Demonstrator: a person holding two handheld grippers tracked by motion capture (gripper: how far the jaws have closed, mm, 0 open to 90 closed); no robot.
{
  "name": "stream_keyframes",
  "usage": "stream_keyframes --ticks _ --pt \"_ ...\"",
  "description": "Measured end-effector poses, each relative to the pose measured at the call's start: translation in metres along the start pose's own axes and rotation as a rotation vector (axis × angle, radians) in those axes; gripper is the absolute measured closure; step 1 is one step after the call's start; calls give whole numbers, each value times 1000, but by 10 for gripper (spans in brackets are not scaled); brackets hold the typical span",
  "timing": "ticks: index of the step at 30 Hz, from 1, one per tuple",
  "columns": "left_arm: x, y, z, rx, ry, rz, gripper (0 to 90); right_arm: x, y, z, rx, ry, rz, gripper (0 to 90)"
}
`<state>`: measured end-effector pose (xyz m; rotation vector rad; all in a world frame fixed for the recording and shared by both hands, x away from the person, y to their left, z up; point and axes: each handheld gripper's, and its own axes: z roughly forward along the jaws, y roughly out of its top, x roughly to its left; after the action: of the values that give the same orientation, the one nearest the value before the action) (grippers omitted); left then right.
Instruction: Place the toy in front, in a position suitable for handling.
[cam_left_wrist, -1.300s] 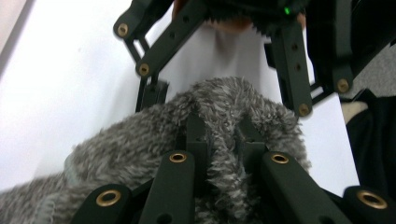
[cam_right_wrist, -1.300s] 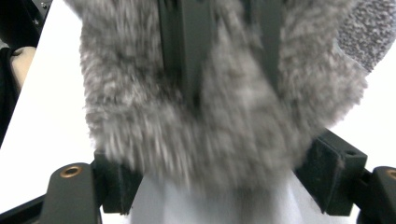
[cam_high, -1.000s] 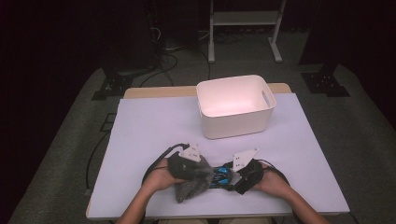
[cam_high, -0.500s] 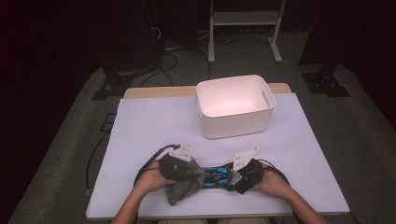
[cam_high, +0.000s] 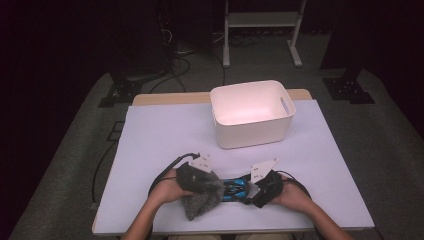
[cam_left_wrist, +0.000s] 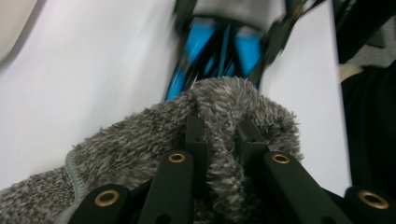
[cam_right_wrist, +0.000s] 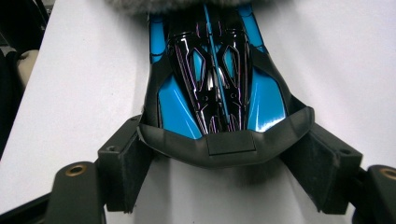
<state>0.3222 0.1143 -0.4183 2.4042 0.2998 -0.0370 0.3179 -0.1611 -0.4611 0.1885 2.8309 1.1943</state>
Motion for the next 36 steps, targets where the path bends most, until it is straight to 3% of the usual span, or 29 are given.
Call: stream_keyframes --ticks 4,8,15,18,24,27,30,34,36 --pt "-2 -14 -2 -50 15 -30 795 0 0 0 -1 -1 2 248" --pt "-7 -6 -1 6 46 -2 794 1 3 0 18 -9 19 243" --pt "-6 -15 -8 0 42 -16 791 1 3 0 20 -9 14 245" --pt "-11 -1 -3 -24 11 16 792 1 3 1 13 -6 15 248" --pt "-19 46 30 -54 -76 102 793 2 3 2 2 -10 21 247" --pt "-20 57 45 15 -56 142 793 2 3 2 -2 -8 22 247" --pt "-16 52 39 0 -60 126 795 1 2 2 -7 -6 26 248" --pt "-10 34 21 -29 -42 72 794 1 2 2 -6 -7 25 251" --pt "-6 24 9 -14 2 53 792 1 2 2 -5 -4 26 250"
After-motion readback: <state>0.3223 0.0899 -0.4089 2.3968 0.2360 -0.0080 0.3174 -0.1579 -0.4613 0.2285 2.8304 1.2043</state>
